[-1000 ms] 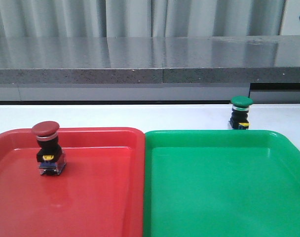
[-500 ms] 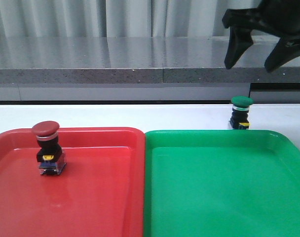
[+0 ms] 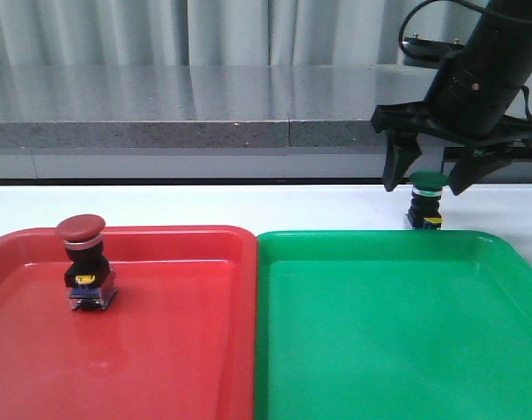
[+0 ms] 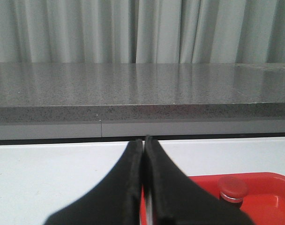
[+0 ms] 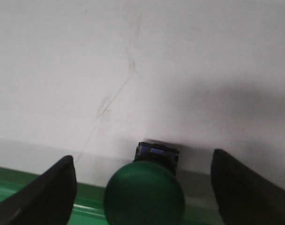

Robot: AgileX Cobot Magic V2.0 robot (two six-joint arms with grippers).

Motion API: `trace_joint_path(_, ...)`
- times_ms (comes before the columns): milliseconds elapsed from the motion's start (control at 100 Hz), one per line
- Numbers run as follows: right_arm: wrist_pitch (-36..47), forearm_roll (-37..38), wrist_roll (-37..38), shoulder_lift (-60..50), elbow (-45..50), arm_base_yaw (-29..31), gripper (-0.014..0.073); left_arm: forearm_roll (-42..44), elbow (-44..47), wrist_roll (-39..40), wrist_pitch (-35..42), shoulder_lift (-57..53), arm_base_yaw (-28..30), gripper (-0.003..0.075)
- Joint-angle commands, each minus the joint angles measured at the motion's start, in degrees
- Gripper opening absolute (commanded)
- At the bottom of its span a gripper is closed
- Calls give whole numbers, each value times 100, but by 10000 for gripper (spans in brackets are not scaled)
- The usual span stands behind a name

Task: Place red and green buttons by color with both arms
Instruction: 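Lower the right gripper onto the green-capped button and close it, then lift the green button with the right gripper and lower it into the green tray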

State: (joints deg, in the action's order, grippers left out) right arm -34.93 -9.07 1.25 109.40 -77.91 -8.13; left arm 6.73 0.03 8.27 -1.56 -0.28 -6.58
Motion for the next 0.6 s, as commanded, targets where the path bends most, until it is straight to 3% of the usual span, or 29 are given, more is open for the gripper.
trace_joint_path(0,260,31,-63,-215,-197,4,577,-5,239,46,515,-178,0,-19)
trace_joint_path(270,166,31,-63,-204,-240,4,213,-5,239,46,515,-178,0,-19)
trace_joint_path(590,-322,31,-63,-642,-595,-2,205,-5,239,46,515,-178,0,-19)
